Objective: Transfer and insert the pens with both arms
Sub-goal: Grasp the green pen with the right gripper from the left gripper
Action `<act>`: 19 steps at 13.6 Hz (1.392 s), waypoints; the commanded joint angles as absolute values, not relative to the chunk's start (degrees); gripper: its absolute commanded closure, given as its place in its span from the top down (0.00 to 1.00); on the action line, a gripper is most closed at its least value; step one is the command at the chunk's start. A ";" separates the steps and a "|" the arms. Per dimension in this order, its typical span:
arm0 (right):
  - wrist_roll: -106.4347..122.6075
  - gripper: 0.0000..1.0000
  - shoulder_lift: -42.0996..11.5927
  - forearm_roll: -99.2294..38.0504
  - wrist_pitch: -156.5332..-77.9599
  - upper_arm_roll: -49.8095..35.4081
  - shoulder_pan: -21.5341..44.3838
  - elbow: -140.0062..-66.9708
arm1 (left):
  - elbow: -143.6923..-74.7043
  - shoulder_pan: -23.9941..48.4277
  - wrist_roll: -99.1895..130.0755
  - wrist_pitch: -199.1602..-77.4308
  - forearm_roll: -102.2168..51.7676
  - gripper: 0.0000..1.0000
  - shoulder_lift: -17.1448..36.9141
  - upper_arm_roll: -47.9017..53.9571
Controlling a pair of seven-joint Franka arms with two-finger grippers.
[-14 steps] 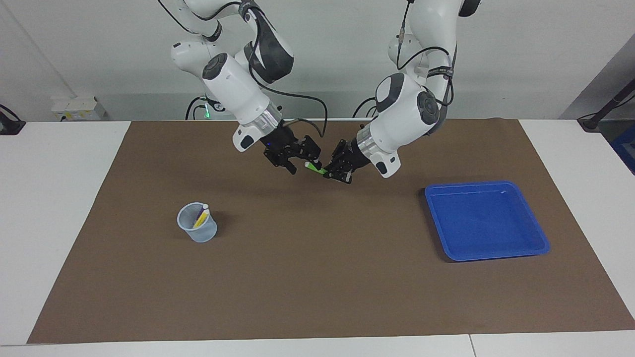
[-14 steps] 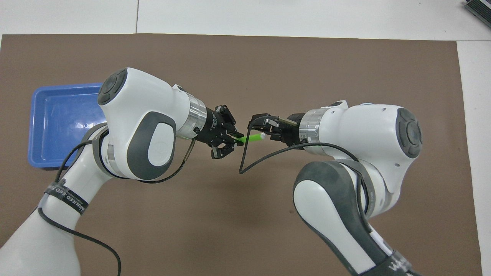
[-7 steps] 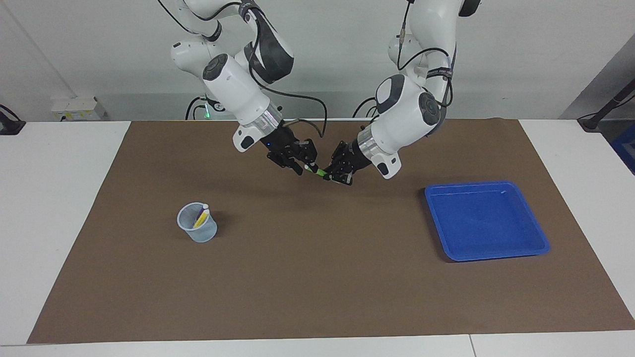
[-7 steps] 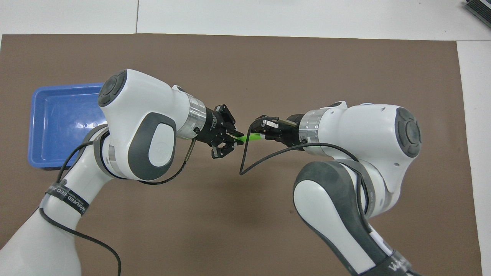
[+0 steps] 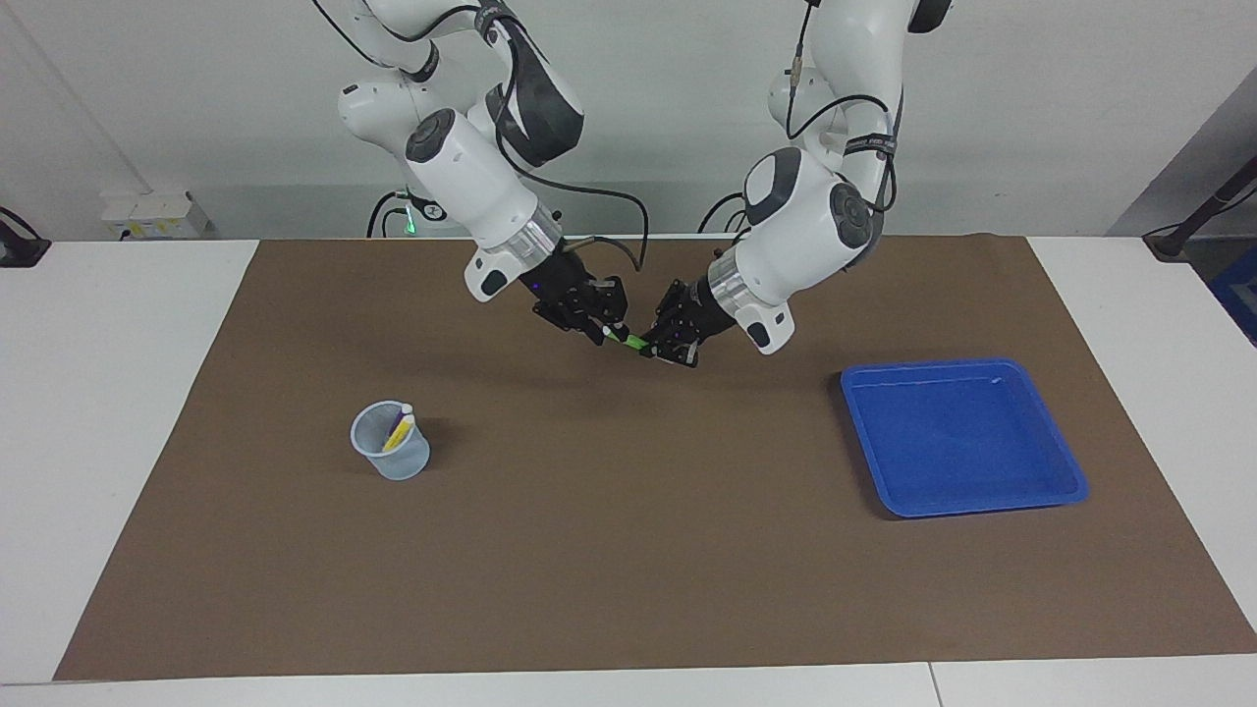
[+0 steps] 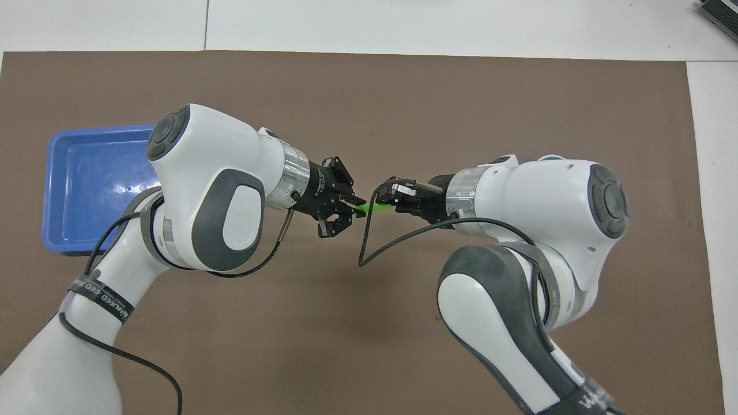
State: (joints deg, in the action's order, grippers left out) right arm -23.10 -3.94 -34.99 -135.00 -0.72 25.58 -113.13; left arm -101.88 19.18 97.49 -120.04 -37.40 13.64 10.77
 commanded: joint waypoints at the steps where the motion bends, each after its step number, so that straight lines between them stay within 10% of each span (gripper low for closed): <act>1: -22.50 0.41 -3.08 -36.39 -134.82 -0.53 25.84 -114.17 | -103.62 19.42 97.91 -121.20 -38.67 0.00 12.22 10.46; 19: -22.32 0.00 -3.16 -36.30 -134.74 -0.53 25.75 -113.91 | -103.45 18.81 98.00 -120.67 -38.58 0.00 12.22 10.37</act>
State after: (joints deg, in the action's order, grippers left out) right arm -23.10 -3.76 -35.48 -135.05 -0.75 25.92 -113.07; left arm -102.21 19.19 97.65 -120.35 -37.82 13.64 10.85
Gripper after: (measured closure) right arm 0.789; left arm 0.833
